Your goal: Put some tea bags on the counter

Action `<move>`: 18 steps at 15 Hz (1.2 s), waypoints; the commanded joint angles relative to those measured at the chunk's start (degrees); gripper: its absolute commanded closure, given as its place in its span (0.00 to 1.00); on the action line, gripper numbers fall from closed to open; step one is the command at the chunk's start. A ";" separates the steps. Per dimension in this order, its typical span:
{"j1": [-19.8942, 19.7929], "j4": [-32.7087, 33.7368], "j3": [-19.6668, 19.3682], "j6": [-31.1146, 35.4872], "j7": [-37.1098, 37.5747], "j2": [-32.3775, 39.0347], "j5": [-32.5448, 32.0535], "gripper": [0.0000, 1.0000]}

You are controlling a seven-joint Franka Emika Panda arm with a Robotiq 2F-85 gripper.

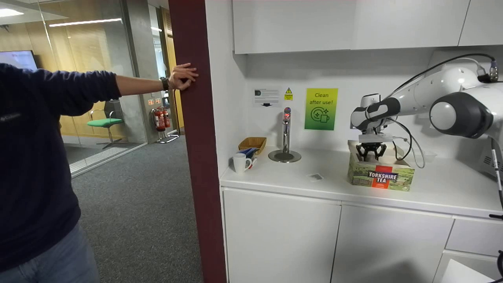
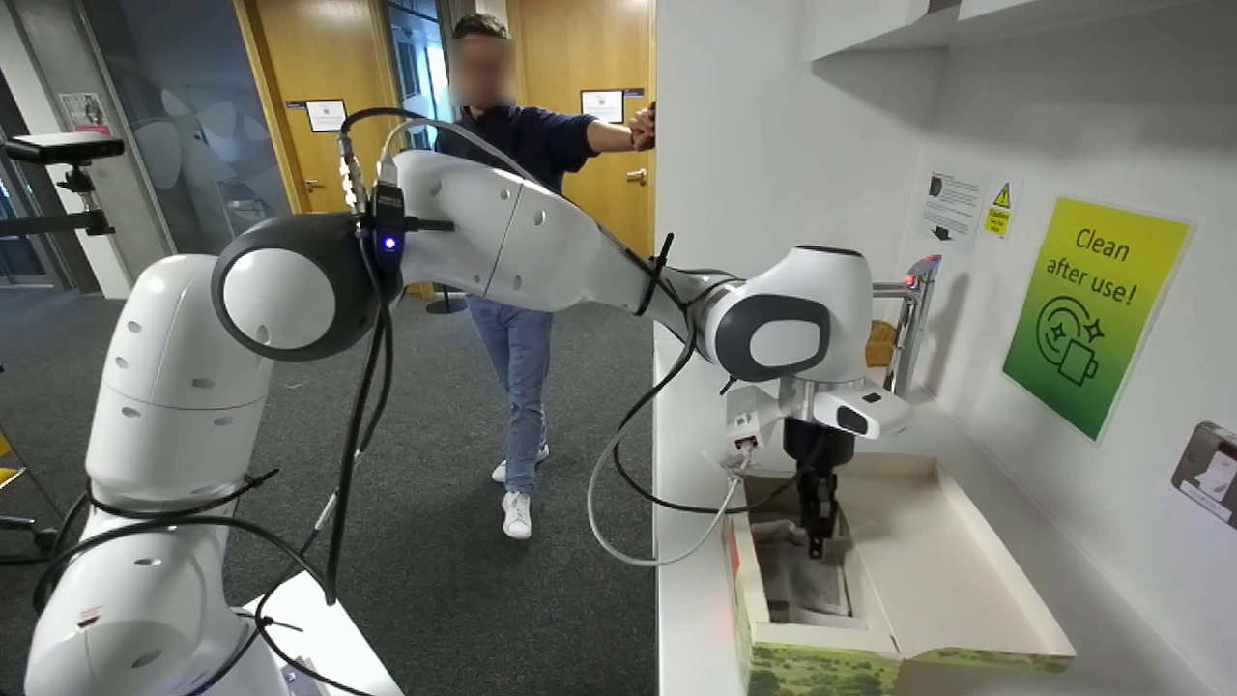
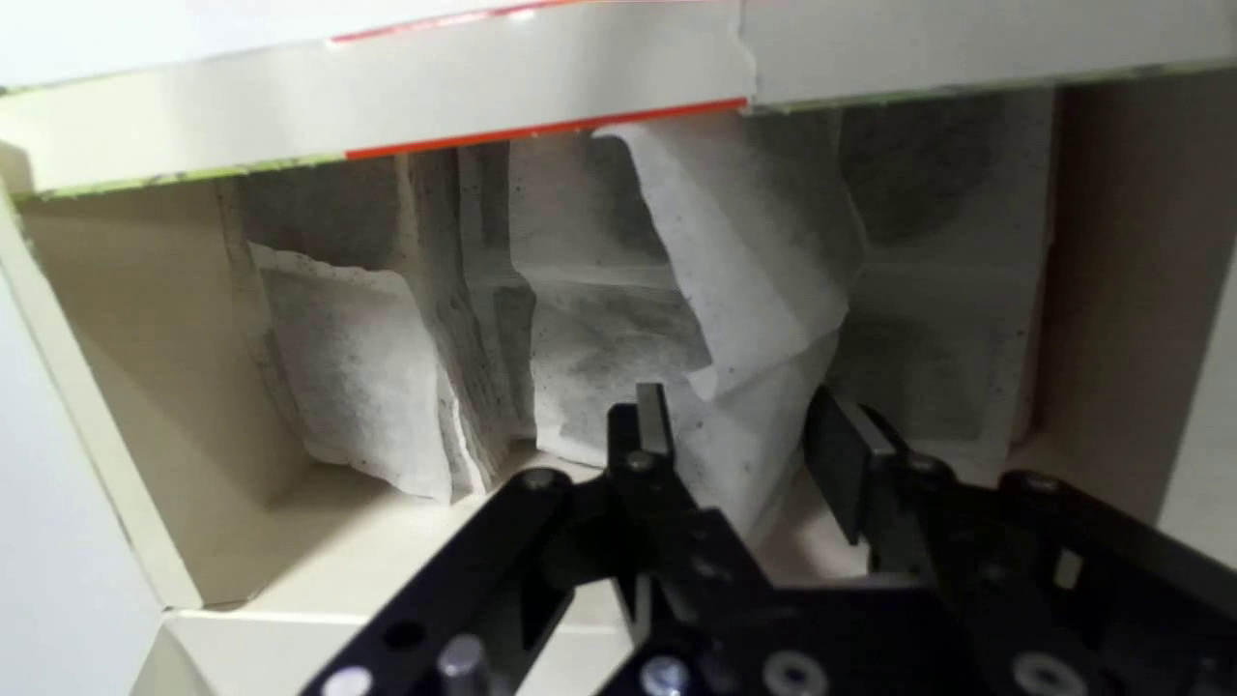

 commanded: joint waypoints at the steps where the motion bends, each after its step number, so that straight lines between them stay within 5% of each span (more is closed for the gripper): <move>1: -0.31 0.12 0.34 -0.67 -0.50 -1.33 0.93 0.85; 3: -0.28 -0.13 0.37 -0.60 -0.58 -1.63 0.99 1.00; 18: 1.00 -1.69 1.74 0.75 -1.23 -9.50 0.98 0.99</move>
